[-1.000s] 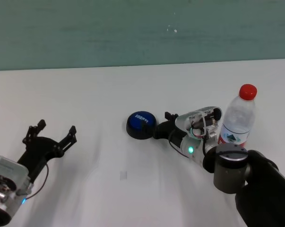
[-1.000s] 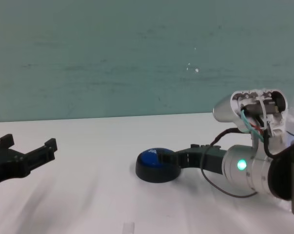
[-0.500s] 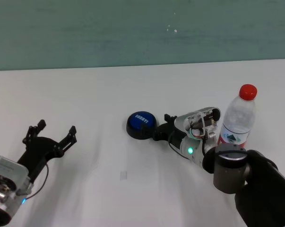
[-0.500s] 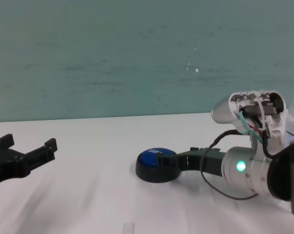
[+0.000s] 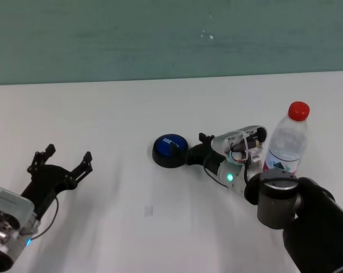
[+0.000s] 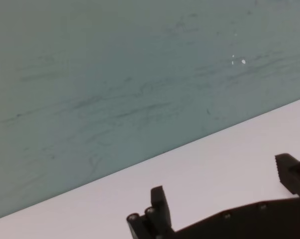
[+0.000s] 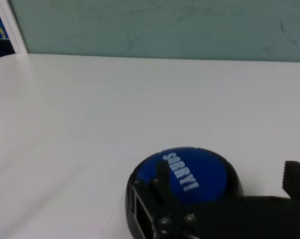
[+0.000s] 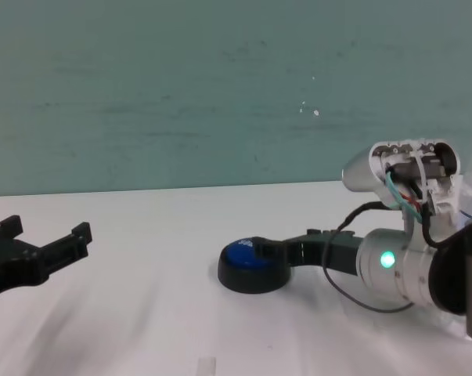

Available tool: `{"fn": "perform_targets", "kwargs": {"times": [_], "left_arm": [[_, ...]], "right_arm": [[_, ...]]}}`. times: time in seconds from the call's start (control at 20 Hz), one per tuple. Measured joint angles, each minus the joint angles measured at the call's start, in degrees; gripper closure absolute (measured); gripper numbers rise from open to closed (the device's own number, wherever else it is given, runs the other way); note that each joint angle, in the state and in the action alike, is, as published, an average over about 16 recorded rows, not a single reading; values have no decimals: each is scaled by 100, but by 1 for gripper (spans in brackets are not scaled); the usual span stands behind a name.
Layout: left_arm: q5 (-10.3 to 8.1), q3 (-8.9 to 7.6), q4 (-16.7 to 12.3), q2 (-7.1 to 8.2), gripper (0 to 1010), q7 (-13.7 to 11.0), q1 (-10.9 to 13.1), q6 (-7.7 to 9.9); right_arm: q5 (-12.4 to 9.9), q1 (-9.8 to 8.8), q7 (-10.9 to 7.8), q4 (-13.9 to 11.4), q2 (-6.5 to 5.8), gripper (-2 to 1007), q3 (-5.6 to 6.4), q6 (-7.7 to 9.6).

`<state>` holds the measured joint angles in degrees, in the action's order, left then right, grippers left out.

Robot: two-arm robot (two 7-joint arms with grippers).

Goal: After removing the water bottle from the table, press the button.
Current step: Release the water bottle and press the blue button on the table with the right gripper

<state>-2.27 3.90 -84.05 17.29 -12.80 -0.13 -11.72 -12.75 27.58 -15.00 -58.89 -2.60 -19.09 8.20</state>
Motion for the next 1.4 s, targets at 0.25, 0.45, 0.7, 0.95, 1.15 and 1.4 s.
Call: {"fn": "perform_targets", "kwargs": {"times": [0.25,0.45,0.7,0.95,1.15,1.4], "left_arm": [[0,0,0,0,7,0,0,0],[0,0,0,0,7,0,0,0],[0,0,0,0,7,0,0,0],[0,0,0,0,7,0,0,0],[0,0,0,0,7,0,0,0],[0,0,0,0,7,0,0,0]], "right_arm": [[5,111,-36,150,25,2,0,-98],[11,184,-67,261,47,2,-9,-146],[18,223,-93,346,65,2,-29,-126],[26,207,-90,362,72,2,-47,-33],[31,186,-78,355,73,2,-53,44],[38,180,-62,363,73,2,-54,98]]}}
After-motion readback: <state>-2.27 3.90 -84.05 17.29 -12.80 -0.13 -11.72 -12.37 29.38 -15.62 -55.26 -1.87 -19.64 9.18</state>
